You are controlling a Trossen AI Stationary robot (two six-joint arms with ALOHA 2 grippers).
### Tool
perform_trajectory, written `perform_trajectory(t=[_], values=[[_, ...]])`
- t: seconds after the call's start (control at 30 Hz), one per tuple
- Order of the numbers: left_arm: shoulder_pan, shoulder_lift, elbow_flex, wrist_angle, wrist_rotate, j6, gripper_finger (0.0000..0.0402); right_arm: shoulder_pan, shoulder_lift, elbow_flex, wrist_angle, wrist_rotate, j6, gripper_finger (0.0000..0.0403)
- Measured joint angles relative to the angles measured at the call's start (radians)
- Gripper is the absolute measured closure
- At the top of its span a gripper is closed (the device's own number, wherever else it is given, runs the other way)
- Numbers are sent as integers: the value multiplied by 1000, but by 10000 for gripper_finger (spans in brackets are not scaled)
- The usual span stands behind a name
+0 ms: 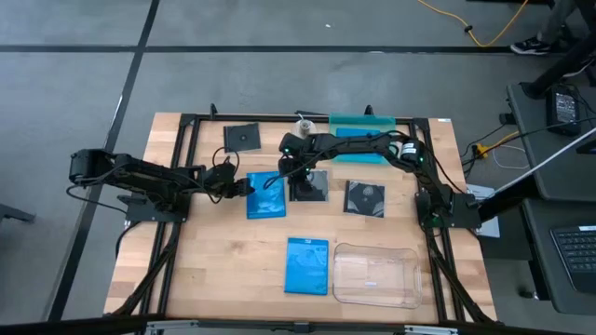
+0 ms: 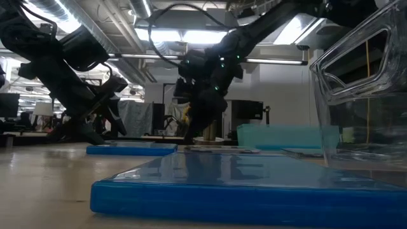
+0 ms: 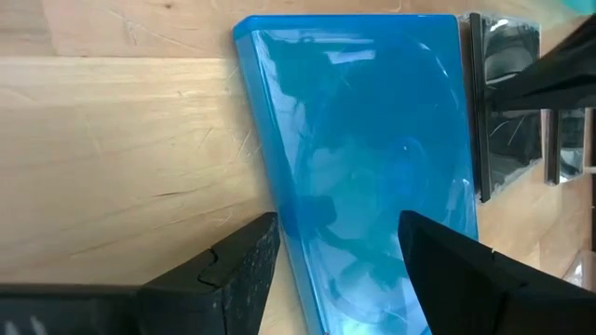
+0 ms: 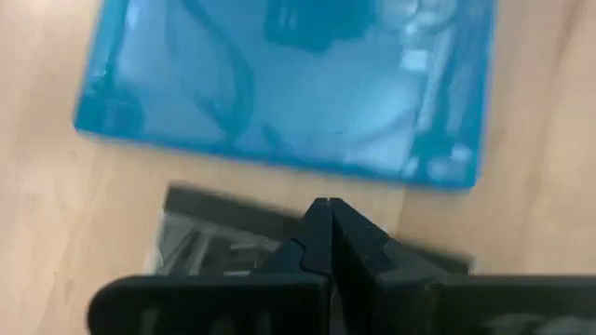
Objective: Pick & place jewel cases by type
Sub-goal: Put the left blue CD case into the blue bin
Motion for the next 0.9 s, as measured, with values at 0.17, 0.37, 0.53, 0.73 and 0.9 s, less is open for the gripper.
perform_trajectory(t=[0.17,0.37,0.53,0.73,0.9], values=[[0,0,0,0,-2,-1,178,2,-5,-44,48,-7,2,397],[0,1,-2,10,-5,-8,178,23,-3,-47,90,-3,3,397],[0,1,-2,11,-6,-14,178,29,0,-24,74,24,3,396],[0,2,-3,15,-7,-18,178,28,1,-17,79,29,3,396],[0,2,-3,13,-13,-47,178,28,1,-15,76,29,3,396]])
